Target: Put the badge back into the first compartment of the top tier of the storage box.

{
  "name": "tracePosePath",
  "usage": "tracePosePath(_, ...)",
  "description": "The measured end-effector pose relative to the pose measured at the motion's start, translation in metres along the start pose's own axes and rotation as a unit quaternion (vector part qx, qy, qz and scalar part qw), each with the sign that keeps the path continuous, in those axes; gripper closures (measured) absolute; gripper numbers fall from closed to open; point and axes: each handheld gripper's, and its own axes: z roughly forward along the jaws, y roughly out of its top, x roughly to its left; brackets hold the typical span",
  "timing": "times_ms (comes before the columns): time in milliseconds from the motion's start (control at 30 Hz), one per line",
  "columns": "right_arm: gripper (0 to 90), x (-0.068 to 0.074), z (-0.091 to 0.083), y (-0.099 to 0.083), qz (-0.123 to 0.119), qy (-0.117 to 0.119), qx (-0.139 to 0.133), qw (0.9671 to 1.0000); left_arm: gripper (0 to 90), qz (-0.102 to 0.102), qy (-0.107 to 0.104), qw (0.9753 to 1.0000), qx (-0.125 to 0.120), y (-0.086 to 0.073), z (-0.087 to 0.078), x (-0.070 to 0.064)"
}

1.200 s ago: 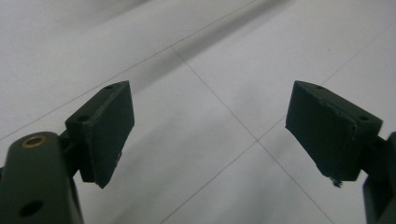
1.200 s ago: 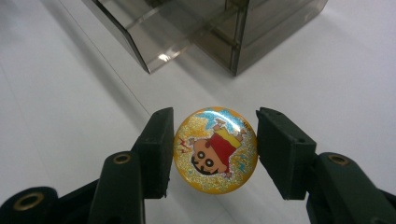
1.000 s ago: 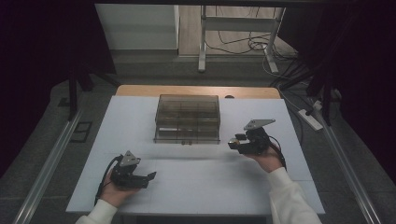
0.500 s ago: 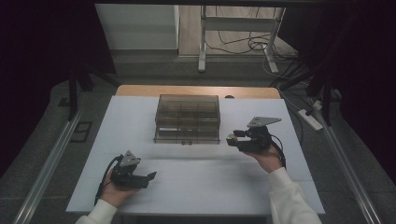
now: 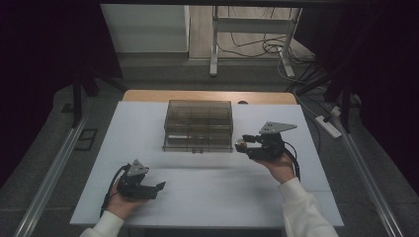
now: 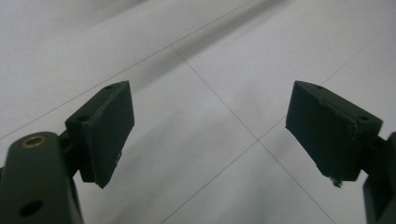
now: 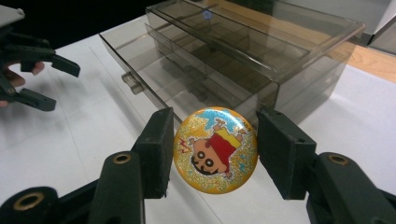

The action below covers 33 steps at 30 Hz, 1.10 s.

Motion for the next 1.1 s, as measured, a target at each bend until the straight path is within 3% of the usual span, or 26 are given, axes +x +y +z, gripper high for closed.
tracePosePath(267,47.2,0.011,0.003,0.009,-0.008,0.007,-0.009,0.9999,15.2,-0.001,0.001,1.0000,0.001,0.000,0.000,0.000)
tracePosePath(1100,47.3,0.025,0.025,0.025,-0.017,0.016,-0.013,0.9996,11.4,-0.017,0.002,0.9998,-0.003,0.001,0.001,0.002)
